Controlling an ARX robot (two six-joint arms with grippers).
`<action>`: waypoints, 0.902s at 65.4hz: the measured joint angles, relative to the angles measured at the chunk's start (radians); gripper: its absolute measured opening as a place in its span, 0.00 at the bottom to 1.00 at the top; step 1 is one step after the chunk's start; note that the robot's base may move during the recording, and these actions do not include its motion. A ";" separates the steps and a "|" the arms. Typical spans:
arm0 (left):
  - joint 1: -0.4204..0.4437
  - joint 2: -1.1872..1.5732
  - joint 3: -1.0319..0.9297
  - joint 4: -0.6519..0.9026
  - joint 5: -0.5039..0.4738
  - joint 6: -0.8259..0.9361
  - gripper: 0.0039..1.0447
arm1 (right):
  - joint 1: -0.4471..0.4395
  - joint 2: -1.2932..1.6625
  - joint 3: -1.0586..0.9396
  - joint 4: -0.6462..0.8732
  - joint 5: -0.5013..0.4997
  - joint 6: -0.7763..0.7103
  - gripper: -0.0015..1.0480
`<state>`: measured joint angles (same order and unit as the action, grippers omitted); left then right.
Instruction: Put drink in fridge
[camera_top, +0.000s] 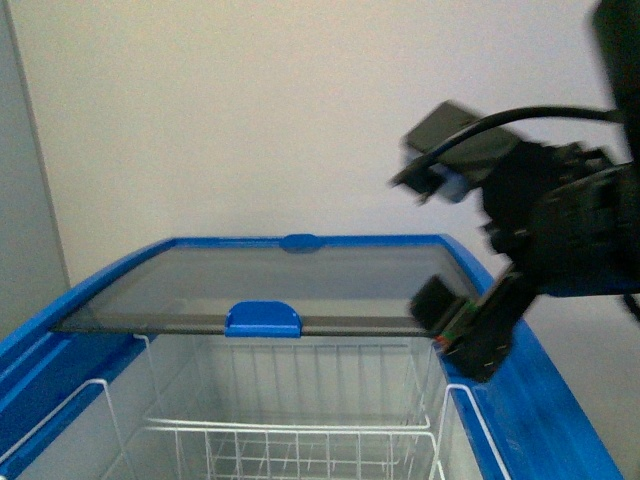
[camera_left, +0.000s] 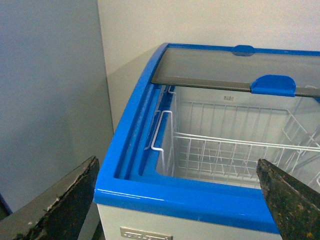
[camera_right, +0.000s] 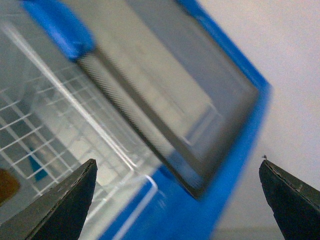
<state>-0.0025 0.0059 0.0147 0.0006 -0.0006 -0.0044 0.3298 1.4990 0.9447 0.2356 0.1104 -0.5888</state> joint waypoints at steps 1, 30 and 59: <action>0.000 0.000 0.000 0.000 0.000 0.000 0.92 | -0.014 -0.037 -0.024 -0.001 0.022 0.030 0.93; 0.000 0.000 0.000 0.000 0.000 0.000 0.92 | -0.044 -1.255 -0.606 -0.357 0.174 0.626 0.74; 0.000 0.000 0.000 0.000 0.001 0.000 0.92 | -0.323 -1.388 -0.814 -0.262 -0.109 0.593 0.03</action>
<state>-0.0025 0.0055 0.0147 0.0006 0.0002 -0.0044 0.0063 0.1108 0.1303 -0.0265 0.0013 0.0040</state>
